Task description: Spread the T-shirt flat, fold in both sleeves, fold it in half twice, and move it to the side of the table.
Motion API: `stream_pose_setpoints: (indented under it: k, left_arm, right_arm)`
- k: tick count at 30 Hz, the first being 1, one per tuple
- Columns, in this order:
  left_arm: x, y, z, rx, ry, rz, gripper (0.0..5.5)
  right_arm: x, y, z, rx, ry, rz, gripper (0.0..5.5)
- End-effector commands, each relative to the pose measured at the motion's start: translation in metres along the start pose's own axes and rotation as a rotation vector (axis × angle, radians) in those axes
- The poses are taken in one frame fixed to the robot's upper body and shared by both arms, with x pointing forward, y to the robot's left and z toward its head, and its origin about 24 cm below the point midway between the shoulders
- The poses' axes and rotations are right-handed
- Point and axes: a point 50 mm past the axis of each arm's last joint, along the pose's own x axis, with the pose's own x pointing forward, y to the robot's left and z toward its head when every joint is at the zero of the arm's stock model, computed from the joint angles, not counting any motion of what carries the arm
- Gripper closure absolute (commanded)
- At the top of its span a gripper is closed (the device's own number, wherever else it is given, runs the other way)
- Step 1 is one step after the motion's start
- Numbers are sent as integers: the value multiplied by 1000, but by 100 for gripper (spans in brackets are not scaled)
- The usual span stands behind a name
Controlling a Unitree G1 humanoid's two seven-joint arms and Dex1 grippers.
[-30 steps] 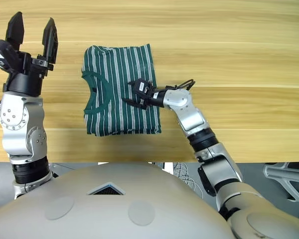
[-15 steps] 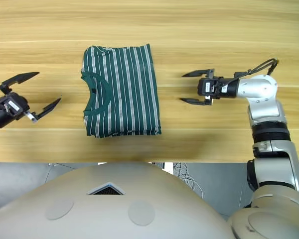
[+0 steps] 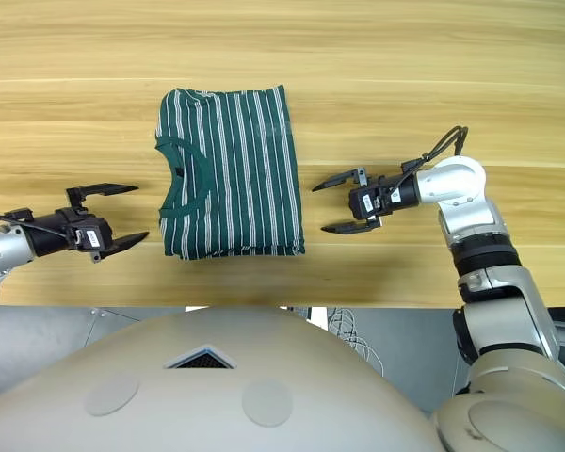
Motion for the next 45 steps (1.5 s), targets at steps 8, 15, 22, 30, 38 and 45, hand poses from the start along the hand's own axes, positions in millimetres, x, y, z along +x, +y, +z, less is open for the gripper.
stream_pose_setpoints:
  k: [8,15,22,30,38,45]
  left_arm:
    - [27,-40,10,85,-101,-134,128]
    - [35,-40,4,113,-92,-149,256]
    - [42,-40,5,131,-119,-154,369]
    - [47,-44,12,88,-184,-151,502]
    - [43,-27,13,29,-235,-50,550]
    - [26,-17,27,-127,-340,-1,550]
  right_arm:
    - [27,10,12,-143,54,68,156]
    - [35,11,16,-188,67,71,270]
    - [38,14,19,-169,43,80,387]
    - [39,12,19,-108,-10,34,529]
    - [32,11,17,14,-68,52,545]
    - [17,10,26,111,-164,97,546]
